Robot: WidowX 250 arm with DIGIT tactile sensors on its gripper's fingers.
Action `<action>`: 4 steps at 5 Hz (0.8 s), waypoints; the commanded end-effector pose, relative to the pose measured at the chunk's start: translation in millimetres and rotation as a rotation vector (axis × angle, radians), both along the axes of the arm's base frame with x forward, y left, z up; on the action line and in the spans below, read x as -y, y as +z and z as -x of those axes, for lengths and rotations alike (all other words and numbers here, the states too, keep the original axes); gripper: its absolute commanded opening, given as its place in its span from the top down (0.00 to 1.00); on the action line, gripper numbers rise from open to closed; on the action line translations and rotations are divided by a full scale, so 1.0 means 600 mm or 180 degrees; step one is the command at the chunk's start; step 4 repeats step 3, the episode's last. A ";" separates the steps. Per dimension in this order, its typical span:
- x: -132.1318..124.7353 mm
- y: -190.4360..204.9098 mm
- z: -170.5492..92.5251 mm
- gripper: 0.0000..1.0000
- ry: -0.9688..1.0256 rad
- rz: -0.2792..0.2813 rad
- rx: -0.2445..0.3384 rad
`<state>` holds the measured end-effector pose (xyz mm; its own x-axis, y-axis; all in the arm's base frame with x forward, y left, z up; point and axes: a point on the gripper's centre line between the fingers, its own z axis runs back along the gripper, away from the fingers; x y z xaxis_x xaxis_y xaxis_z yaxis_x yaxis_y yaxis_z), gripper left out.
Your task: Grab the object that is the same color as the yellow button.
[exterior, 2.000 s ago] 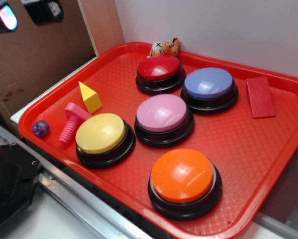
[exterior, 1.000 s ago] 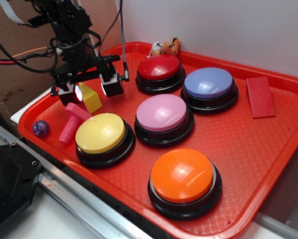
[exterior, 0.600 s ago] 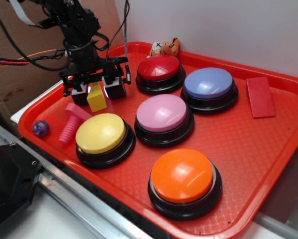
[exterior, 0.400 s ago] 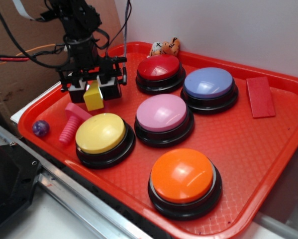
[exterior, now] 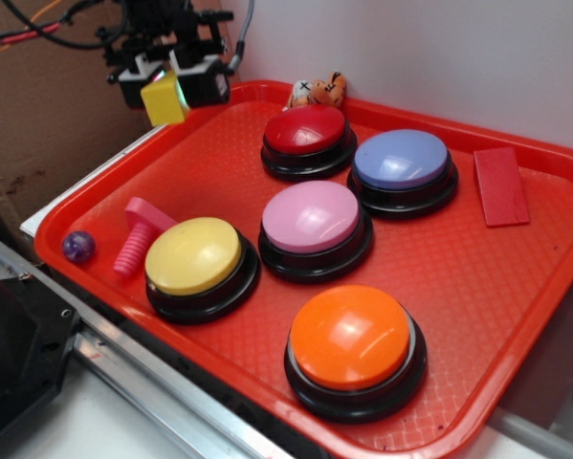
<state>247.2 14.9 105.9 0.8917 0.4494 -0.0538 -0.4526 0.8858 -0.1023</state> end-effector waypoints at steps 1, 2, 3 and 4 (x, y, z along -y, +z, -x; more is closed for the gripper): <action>0.052 0.129 0.007 1.00 -0.0722 0.0033 0.0381; 0.059 0.134 0.008 1.00 -0.0698 -0.0120 0.0563; 0.045 0.118 -0.005 1.00 -0.0462 -0.0209 0.0427; 0.045 0.118 -0.005 1.00 -0.0462 -0.0209 0.0427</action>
